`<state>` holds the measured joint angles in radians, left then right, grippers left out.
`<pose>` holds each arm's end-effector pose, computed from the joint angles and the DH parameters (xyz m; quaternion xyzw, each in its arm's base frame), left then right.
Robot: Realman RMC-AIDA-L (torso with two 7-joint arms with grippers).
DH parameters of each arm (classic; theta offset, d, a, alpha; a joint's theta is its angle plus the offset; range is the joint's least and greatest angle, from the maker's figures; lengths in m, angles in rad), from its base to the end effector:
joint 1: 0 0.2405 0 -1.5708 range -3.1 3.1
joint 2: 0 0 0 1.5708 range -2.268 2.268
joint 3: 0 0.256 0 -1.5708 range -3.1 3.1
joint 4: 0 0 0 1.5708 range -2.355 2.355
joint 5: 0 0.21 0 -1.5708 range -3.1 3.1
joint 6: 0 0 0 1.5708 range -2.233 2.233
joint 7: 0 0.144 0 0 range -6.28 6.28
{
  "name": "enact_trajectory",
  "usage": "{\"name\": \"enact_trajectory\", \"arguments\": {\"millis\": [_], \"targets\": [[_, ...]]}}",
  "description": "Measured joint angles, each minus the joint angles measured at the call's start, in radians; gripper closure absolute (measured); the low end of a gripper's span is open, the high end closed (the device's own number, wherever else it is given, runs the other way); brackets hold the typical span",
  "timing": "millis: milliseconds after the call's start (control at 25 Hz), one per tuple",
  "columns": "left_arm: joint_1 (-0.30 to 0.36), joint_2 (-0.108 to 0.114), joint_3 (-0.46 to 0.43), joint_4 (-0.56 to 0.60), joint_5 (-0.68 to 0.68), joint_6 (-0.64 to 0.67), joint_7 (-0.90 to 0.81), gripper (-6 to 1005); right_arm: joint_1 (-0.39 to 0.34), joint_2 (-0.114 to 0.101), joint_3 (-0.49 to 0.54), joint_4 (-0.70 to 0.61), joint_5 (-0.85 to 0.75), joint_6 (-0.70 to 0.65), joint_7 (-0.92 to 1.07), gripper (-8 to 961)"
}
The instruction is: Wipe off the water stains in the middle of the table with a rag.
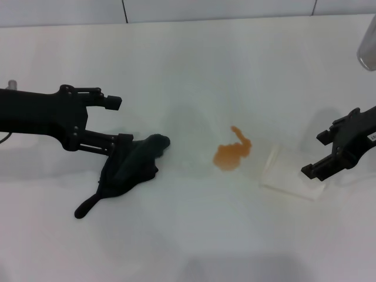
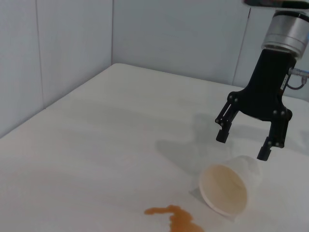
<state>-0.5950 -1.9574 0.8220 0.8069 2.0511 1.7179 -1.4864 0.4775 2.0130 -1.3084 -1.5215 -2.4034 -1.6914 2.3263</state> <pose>-0.2379 0.3453 0.0484 -0.9781 -0.1307 -0.1496 0.0622 0.1865 0.3282 0.0416 -0.9521 0.2430 -0.1308 0.1316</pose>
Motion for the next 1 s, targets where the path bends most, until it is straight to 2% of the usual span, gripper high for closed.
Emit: {"name": "enact_trajectory", "arguments": {"millis": [480,1000], "targets": [[-0.005,0.0,0.002,0.0,0.003,-0.002,0.002,129,-0.002,0.004,-0.099,0.049,0.012,0.076,0.02,127],[0.001,0.0,-0.001,-0.001,0.0,0.0,0.003,133,-0.002,0.002,-0.13,0.105,0.002,0.129,0.02,129]]}}
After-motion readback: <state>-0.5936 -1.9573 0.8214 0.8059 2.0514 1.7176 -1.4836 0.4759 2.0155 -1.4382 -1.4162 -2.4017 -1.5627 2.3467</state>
